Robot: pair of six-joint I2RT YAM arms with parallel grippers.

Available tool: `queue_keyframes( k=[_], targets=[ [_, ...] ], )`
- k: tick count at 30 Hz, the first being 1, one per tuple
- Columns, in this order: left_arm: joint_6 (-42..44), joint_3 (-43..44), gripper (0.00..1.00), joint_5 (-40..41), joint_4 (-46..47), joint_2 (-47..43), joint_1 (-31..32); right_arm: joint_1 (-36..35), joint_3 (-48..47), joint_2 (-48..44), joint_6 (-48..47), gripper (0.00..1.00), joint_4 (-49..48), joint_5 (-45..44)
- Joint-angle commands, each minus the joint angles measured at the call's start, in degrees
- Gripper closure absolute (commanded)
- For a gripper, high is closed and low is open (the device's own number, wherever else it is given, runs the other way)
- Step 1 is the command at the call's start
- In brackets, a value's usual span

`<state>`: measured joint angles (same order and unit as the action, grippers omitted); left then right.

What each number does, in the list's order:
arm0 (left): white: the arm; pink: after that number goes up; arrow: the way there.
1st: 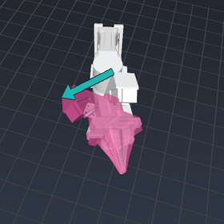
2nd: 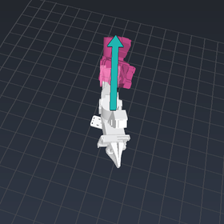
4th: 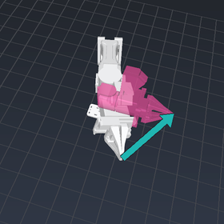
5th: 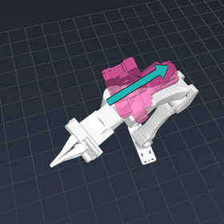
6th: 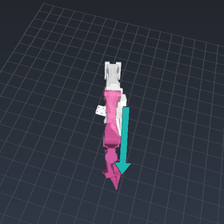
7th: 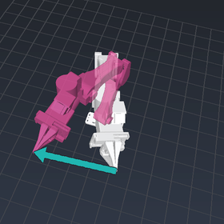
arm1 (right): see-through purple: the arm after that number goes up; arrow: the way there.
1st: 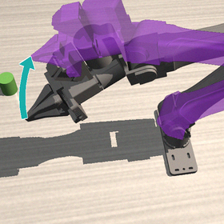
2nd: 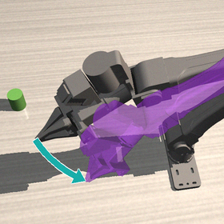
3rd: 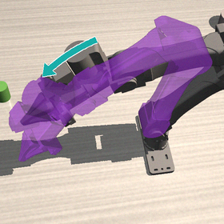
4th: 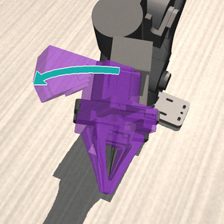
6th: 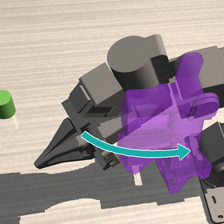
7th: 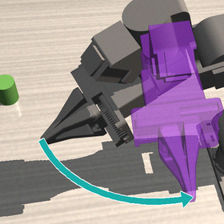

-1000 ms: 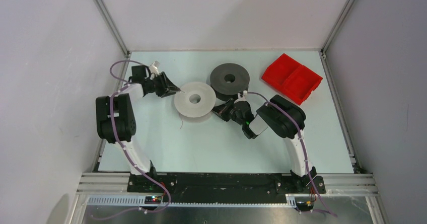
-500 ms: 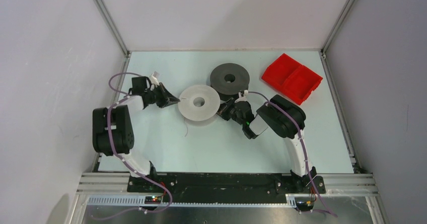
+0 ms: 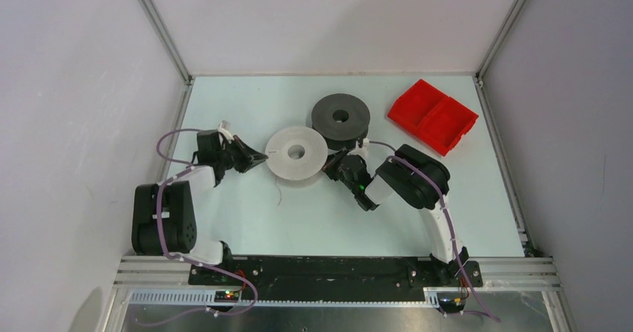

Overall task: Wrap the cables
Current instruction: Adjust the cable on the cable reel.

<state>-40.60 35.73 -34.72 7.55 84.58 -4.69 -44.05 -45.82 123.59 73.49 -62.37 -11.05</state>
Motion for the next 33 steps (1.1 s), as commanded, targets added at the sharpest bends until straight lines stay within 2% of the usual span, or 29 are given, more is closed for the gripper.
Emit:
queue_keyframes(
  k=[1,33],
  targets=[
    [-3.5,-2.8,0.99,2.1,2.1,-1.0,1.6,-2.3,-0.6,-0.6,1.5,1.0,3.7,-7.6],
    [-10.9,-6.7,0.99,4.5,8.3,-0.9,6.5,-8.1,-7.0,2.8,12.3,1.0,6.3,-11.3]
  ],
)
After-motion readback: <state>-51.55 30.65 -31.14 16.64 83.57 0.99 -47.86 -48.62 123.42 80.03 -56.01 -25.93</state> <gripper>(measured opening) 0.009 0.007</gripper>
